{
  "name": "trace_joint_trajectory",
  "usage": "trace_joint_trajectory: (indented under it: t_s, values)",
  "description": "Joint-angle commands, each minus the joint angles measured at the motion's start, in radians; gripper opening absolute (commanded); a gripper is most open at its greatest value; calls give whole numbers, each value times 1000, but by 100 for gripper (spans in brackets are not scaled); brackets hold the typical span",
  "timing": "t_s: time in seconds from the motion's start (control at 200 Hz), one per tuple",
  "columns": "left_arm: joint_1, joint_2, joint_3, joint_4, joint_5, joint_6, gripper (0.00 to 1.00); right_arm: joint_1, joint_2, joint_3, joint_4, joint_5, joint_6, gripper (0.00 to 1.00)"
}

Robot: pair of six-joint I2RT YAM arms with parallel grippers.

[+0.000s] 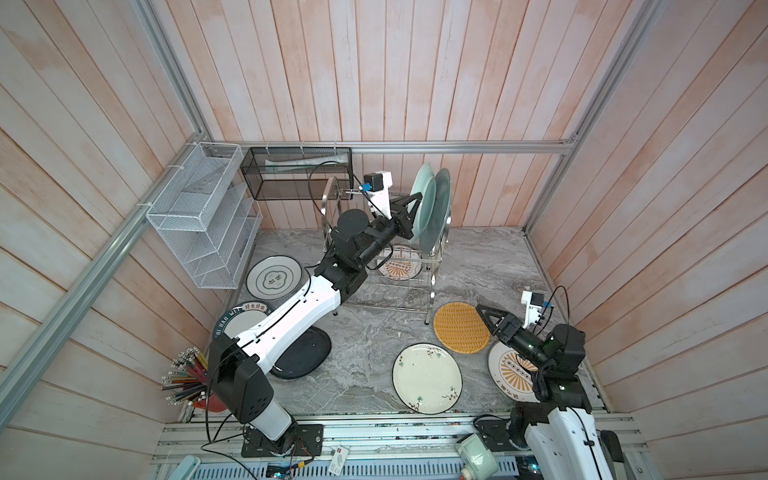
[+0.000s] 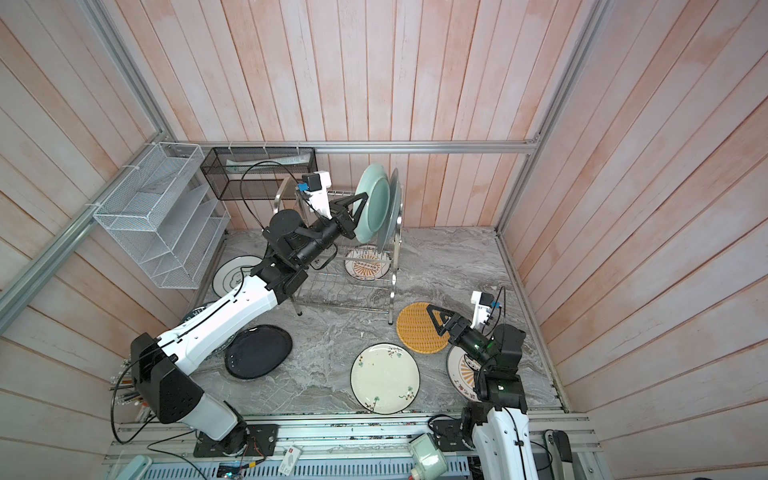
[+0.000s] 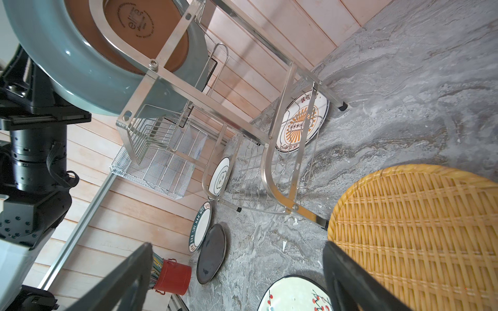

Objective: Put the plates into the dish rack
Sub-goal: 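Lower the sunflower plate into the upper rack slots beside the blue-green plate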

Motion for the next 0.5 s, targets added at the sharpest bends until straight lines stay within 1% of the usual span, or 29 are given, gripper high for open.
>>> trace_joint_trajectory:
  t_s: [0.0,0.125,0.495]
  values:
    - [-25,-4,71,77,-74,53,0,4,-12,2,-23,-3,-27,98]
    - [-33,3,67,52,-113,57,0,5,-17,7,-33,-3,-29,98]
    - [-37,22,57,22,-128,81,0,5,-18,11,-36,-1,-33,98]
